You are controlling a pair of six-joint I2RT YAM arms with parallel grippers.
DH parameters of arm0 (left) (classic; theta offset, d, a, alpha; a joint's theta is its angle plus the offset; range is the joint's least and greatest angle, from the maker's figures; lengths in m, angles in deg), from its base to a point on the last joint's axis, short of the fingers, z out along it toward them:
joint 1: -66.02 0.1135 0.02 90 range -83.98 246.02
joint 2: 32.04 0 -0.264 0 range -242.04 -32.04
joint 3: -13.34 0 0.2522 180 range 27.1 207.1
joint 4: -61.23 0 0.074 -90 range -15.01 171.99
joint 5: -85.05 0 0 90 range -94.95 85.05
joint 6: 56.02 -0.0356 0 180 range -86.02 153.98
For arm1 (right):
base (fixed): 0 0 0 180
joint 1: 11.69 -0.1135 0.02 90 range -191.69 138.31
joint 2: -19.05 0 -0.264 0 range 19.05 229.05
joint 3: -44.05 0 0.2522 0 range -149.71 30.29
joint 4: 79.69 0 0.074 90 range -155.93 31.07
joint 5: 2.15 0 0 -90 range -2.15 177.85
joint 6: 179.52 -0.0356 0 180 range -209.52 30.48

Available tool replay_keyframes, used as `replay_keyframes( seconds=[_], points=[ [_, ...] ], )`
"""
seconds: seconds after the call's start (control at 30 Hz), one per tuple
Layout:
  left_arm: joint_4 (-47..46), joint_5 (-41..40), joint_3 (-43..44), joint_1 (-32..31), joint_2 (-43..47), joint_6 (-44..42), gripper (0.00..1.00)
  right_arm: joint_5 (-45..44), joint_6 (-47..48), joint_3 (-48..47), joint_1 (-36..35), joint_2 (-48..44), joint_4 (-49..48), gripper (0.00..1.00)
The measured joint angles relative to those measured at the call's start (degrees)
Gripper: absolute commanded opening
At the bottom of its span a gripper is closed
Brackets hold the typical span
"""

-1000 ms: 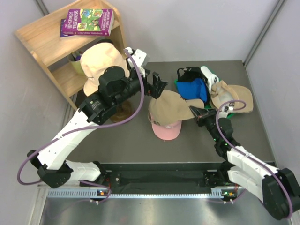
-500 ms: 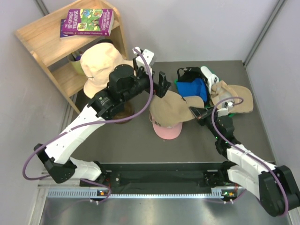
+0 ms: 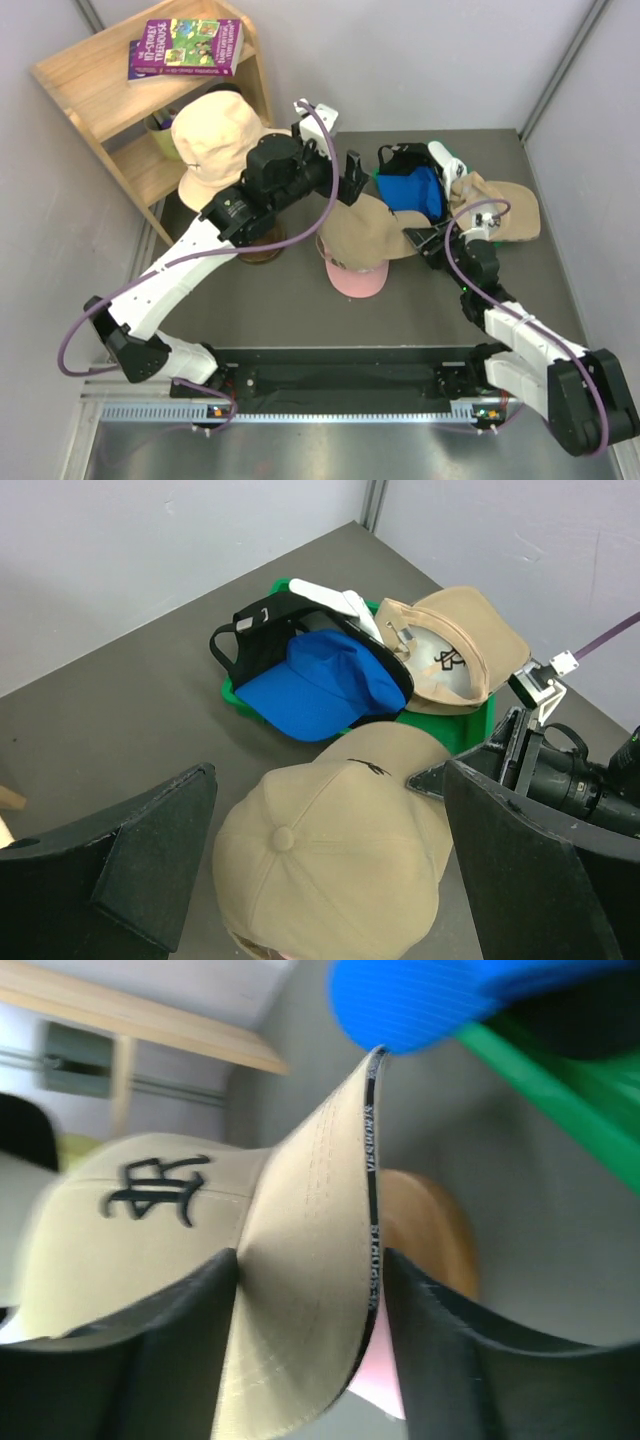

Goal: Stack the hats

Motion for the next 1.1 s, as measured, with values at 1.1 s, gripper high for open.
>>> replay_keyframes(
  seconds=[1.1],
  points=[
    [-0.94, 7.08, 15.50, 9.09, -20.22, 5.66, 0.99, -0.59, 26.10, -39.60, 34.36, 4.04, 43.82, 0.97]
  ],
)
